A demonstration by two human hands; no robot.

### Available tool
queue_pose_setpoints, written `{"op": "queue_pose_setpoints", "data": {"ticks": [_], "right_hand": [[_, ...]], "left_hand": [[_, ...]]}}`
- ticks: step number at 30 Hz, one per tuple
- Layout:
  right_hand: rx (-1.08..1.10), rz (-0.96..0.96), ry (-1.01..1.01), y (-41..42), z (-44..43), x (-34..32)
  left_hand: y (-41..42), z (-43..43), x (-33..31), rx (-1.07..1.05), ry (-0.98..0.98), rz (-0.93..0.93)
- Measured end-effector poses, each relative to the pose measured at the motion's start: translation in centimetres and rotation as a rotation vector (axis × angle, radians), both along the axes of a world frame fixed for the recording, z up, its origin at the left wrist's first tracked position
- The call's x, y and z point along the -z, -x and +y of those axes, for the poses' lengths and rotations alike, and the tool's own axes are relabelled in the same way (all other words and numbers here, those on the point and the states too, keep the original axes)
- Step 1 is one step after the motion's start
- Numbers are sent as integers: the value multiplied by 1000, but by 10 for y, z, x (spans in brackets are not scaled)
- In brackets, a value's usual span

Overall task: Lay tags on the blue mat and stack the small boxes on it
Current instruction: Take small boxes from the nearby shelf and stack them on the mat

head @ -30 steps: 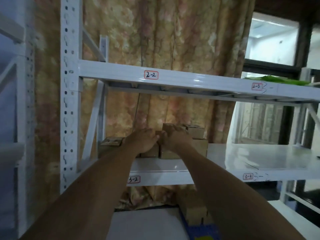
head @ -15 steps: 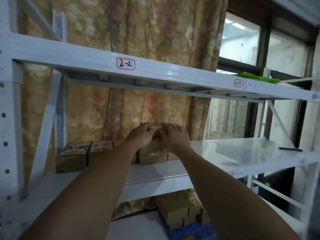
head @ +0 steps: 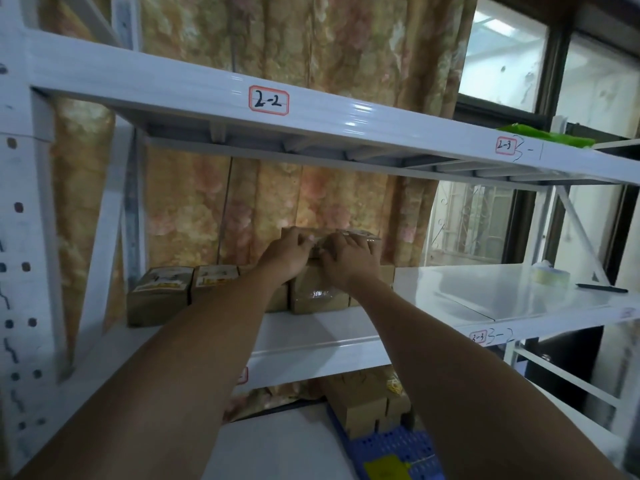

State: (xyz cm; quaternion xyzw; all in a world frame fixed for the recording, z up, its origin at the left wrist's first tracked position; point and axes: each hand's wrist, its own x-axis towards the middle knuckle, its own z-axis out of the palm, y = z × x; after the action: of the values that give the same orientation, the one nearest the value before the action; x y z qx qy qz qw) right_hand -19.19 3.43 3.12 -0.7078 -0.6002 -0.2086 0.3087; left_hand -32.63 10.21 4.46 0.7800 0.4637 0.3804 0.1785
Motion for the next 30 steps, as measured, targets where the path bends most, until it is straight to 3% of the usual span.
{"op": "queue_pose_setpoints", "data": {"ticks": [3, 8, 11, 20, 26, 30], "right_hand": [[-66, 137, -29, 9, -7, -6], [-239, 757, -82, 21, -27, -29], [-241, 950, -168, 26, -34, -33], [-97, 1064, -332, 7, -84, -34], [60, 928, -427, -42, -154, -26], [170, 876, -460, -87, -206, -25]], "left_hand": [[5, -7, -1, -17, -6, -85], [3, -25, -8, -90, -29, -252], [1, -41, -10, -123, 1, -364], [-21, -92, -14, -28, 102, -577], [-78, -132, -8, 169, 255, -848], [-139, -154, 1, 304, 437, -837]]}}
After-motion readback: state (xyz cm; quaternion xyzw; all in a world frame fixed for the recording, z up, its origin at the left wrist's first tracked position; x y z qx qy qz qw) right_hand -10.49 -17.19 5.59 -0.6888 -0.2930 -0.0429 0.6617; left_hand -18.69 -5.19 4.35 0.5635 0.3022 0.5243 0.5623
